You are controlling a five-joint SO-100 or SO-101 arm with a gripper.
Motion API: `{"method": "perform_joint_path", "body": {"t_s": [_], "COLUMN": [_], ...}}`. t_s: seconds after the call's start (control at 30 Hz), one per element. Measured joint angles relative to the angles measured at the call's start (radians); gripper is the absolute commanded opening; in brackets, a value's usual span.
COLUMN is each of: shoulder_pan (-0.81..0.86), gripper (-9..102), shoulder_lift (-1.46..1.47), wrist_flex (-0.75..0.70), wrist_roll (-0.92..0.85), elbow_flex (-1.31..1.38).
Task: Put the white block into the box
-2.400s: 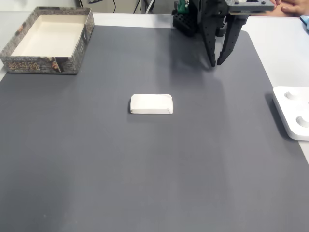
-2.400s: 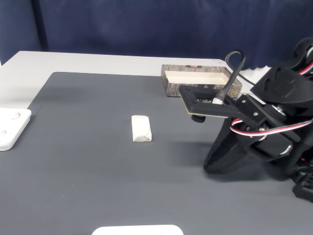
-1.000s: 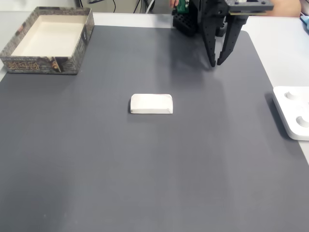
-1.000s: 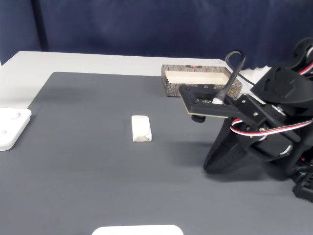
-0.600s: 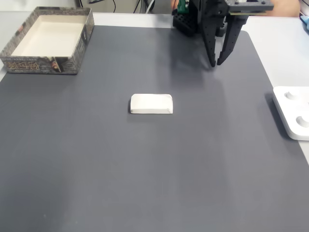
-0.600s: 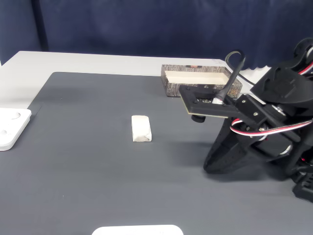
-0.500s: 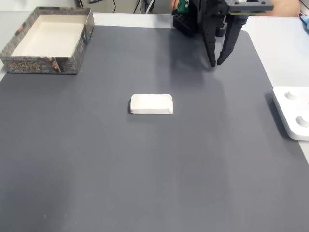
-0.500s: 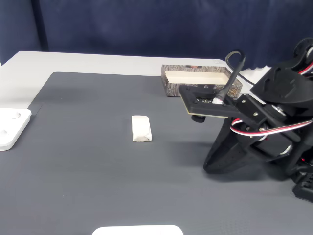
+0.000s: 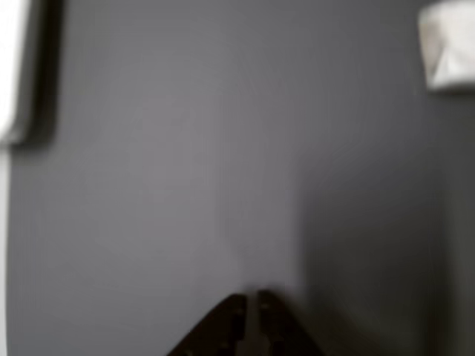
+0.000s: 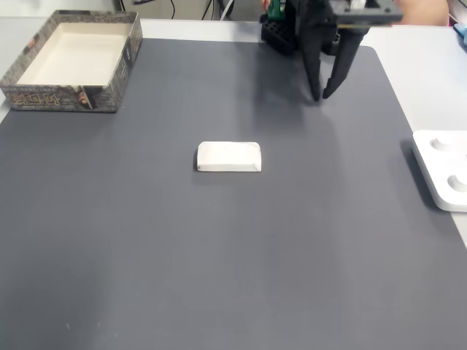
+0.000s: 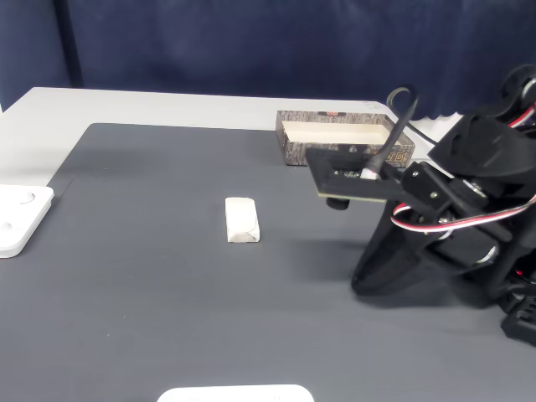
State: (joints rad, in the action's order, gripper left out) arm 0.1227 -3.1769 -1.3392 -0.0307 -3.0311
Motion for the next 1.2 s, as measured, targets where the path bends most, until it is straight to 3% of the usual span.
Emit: {"method": "perform_joint_path", "body": {"t_s": [0.23, 0.97, 1.2], "shoulder_pan": [0.038, 0.302, 0.313], "gripper": [-2, -2, -2], "shoulder_lift": [0.268, 0.977, 1.19], "wrist_flex": [-0.018, -0.087, -0.043], "wrist_roll": [-0.06, 0.137, 0.067], "elbow_flex": [0.192, 0.779, 0.897]}}
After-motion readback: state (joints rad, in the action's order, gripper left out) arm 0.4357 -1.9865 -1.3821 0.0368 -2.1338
